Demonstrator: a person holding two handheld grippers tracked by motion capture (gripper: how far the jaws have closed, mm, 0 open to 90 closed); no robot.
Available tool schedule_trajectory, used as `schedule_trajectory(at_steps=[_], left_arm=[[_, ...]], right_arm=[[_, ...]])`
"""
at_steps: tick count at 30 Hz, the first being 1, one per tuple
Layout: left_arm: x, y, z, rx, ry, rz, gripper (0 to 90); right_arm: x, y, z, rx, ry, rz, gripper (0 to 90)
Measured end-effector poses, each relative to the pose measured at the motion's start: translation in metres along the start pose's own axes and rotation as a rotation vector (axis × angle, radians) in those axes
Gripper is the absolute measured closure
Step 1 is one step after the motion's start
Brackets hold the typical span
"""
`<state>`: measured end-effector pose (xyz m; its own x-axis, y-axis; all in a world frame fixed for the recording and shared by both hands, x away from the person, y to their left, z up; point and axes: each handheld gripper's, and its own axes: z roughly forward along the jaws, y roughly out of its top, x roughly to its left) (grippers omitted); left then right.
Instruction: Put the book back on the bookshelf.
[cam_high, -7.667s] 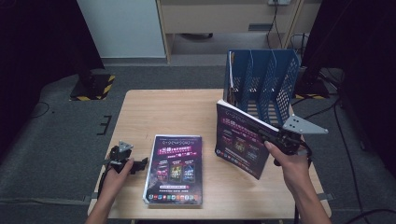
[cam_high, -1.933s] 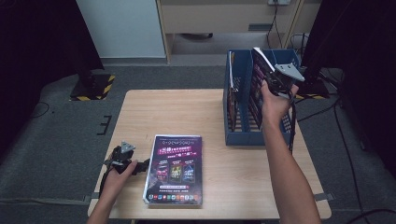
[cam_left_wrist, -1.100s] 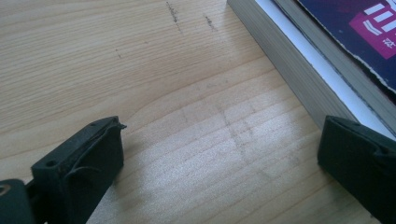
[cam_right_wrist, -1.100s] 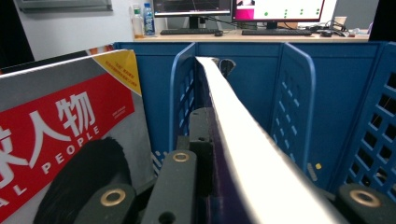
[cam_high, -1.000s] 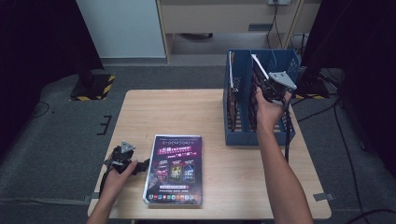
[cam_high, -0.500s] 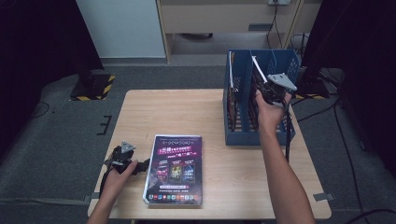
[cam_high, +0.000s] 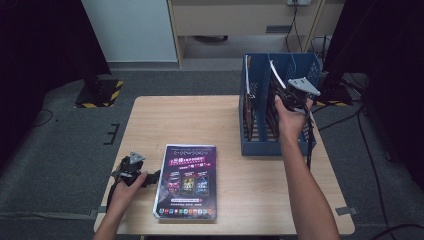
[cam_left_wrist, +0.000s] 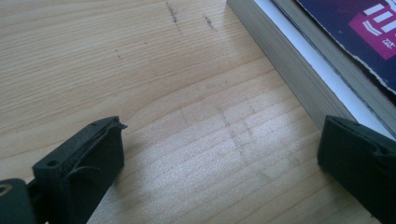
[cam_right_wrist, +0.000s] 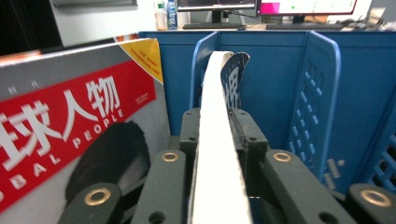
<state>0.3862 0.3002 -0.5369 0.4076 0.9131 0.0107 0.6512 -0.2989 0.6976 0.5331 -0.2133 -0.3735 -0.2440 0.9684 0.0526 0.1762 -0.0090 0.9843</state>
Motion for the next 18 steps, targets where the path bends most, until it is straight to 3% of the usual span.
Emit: schedule_trajectory(at_steps=[6, 18], left_arm=[[0.0000, 0.0000, 0.0000, 0.000, 0.000, 0.000, 0.0], [0.0000, 0.0000, 0.0000, 0.000, 0.000, 0.000, 0.0]], right_arm=[[0.0021, 0.0041, -0.0006, 0.006, -0.013, -0.026, 81.4], [0.0094, 0.0078, -0.0029, -0.008, -0.053, -0.020, 82.4]])
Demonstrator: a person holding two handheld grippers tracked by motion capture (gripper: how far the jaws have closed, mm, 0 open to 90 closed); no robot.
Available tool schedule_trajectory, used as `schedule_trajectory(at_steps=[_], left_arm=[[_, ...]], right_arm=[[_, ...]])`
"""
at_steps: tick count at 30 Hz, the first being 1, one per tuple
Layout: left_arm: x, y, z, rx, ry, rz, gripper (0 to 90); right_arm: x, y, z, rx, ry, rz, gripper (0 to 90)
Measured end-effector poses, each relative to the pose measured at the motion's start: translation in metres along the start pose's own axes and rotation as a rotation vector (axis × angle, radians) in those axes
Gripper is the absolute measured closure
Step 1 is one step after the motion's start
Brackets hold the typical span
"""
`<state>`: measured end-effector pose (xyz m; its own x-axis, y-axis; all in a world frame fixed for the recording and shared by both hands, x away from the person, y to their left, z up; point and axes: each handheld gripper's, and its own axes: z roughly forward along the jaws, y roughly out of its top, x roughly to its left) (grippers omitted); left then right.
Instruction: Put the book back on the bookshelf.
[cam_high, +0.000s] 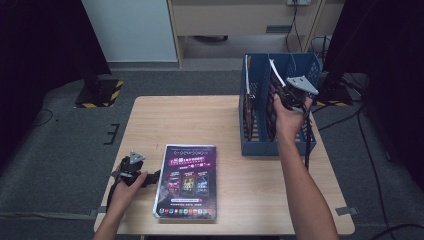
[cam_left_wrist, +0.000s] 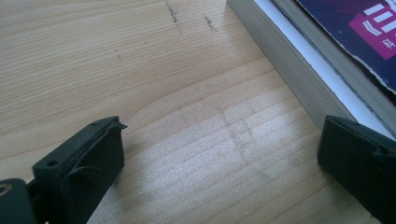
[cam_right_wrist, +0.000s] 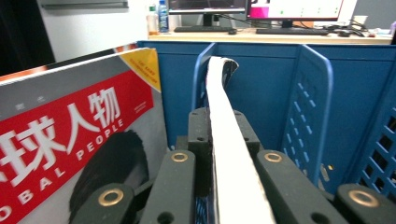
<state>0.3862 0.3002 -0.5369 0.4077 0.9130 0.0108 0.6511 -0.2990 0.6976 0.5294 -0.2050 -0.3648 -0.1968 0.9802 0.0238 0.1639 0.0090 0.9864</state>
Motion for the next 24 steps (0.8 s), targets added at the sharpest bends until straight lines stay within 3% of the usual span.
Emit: schedule_trajectory(at_steps=[12, 24], left_arm=[[0.000, 0.000, 0.000, 0.000, -0.001, -0.001, 0.0], [0.000, 0.000, 0.000, 0.000, -0.001, 0.000, 0.0]], right_arm=[[-0.006, 0.007, 0.001, -0.016, -0.045, 0.024, 82.4], [-0.007, 0.013, 0.003, -0.038, -0.050, 0.027, 82.4]])
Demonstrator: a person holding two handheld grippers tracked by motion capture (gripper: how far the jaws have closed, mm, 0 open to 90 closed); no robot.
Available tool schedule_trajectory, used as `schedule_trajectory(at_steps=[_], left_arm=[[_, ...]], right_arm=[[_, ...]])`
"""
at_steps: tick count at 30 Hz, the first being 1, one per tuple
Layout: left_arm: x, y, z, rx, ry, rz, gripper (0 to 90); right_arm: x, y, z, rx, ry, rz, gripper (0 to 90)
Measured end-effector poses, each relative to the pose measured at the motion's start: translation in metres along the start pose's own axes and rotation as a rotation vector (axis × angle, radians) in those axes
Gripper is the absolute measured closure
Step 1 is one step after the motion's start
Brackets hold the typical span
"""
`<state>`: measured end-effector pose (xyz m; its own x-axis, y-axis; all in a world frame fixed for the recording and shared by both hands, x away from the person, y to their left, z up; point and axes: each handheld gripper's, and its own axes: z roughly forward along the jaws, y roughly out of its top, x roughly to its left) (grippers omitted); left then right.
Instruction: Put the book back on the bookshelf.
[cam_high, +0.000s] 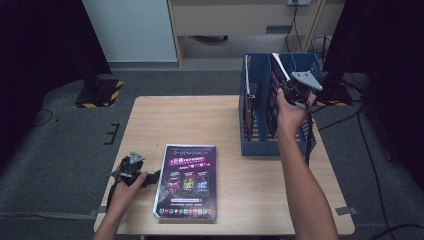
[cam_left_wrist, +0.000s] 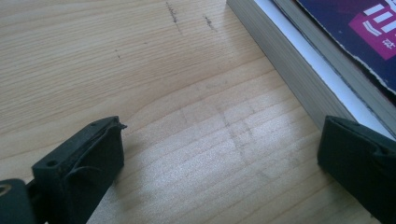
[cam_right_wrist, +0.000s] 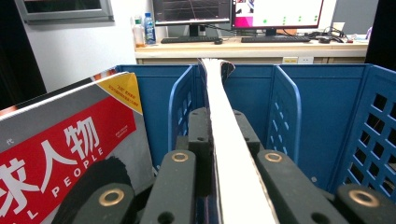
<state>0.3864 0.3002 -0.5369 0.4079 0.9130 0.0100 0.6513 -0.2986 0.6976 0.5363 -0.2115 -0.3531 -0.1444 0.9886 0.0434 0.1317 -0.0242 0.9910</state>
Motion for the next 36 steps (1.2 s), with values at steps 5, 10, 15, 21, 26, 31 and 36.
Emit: schedule_trajectory(at_steps=[5, 10, 15, 21, 26, 31, 36], left_arm=[[0.000, 0.000, 0.000, 0.000, 0.000, 0.000, 0.0], [0.000, 0.000, 0.000, 0.000, 0.000, 0.000, 0.0], [0.000, 0.000, 0.000, 0.000, 0.000, 0.000, 0.0], [0.000, 0.000, 0.000, 0.000, 0.000, 0.000, 0.0], [0.000, 0.000, 0.000, 0.000, 0.000, 0.000, 0.0], [0.000, 0.000, 0.000, 0.000, 0.000, 0.000, 0.0], [0.000, 0.000, 0.000, 0.000, 0.000, 0.000, 0.0]], right_arm=[[0.001, -0.001, 0.000, -0.001, 0.000, 0.005, 82.4], [0.001, -0.003, 0.000, -0.001, -0.001, 0.001, 82.4], [-0.001, -0.005, 0.000, 0.004, -0.009, -0.005, 82.4], [-0.004, -0.005, 0.000, -0.001, -0.021, -0.029, 82.4], [-0.006, -0.009, 0.001, -0.002, -0.025, -0.034, 82.4], [-0.008, -0.016, 0.002, 0.007, -0.030, -0.022, 82.4], [-0.006, -0.018, 0.002, -0.009, -0.048, -0.027, 82.5]])
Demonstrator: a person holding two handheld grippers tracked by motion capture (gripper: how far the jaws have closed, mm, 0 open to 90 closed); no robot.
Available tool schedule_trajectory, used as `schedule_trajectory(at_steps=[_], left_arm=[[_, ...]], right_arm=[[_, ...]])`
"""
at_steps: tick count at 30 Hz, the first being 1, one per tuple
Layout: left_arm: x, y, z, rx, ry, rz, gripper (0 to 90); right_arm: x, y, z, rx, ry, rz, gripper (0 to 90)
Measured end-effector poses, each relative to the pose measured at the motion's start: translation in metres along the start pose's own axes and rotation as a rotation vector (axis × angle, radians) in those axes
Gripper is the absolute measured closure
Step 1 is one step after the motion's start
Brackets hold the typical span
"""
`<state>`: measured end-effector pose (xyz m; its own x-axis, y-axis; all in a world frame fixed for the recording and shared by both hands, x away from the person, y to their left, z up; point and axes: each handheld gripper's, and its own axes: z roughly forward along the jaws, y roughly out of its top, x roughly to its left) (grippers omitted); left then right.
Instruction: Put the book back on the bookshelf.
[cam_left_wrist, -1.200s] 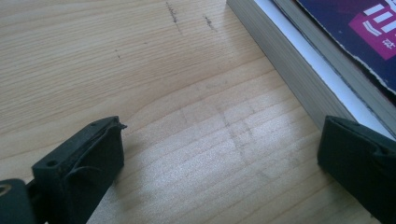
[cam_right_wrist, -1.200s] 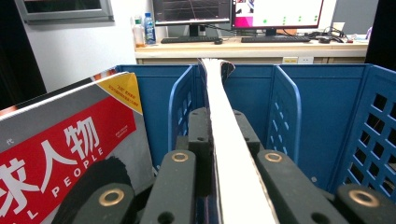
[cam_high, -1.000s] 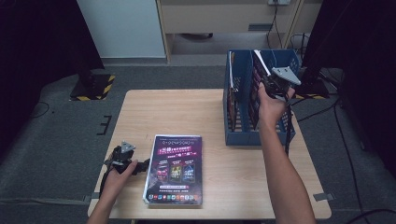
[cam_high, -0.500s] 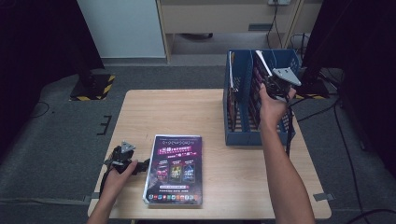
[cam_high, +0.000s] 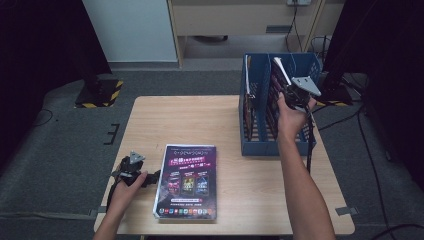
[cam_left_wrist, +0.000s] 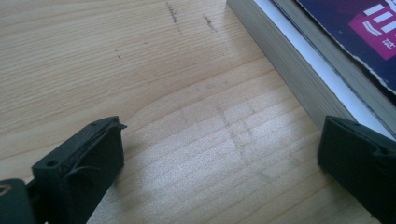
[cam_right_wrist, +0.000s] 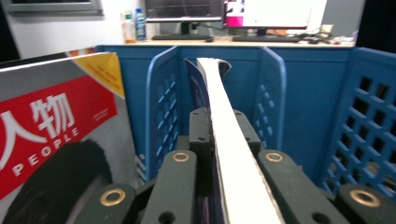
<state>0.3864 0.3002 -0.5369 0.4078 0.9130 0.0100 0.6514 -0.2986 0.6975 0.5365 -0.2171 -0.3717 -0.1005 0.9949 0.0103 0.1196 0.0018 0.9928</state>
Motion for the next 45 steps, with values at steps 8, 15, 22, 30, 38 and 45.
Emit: schedule_trajectory(at_steps=[8, 15, 22, 30, 38, 45], left_arm=[[0.000, 0.000, 0.000, 0.000, 0.000, 0.000, 0.0], [0.000, 0.000, 0.000, 0.000, -0.001, 0.000, 0.0], [0.000, 0.000, 0.000, 0.000, -0.001, 0.000, 0.0], [0.000, 0.000, 0.000, 0.000, 0.000, 0.000, 0.0], [0.000, 0.000, 0.000, 0.000, 0.000, 0.000, 0.0], [0.000, 0.000, 0.000, 0.000, -0.001, 0.000, 0.0]], right_arm=[[0.011, -0.004, 0.005, -0.004, 0.004, -0.060, 82.4], [0.023, -0.005, 0.005, 0.000, 0.039, -0.083, 81.8], [0.023, -0.005, 0.005, 0.011, 0.092, -0.064, 72.1], [0.022, -0.006, 0.002, 0.012, 0.101, -0.062, 56.0], [0.023, -0.004, -0.003, 0.026, 0.110, -0.068, 40.6], [0.020, -0.002, -0.010, 0.040, 0.123, -0.055, 29.0]])
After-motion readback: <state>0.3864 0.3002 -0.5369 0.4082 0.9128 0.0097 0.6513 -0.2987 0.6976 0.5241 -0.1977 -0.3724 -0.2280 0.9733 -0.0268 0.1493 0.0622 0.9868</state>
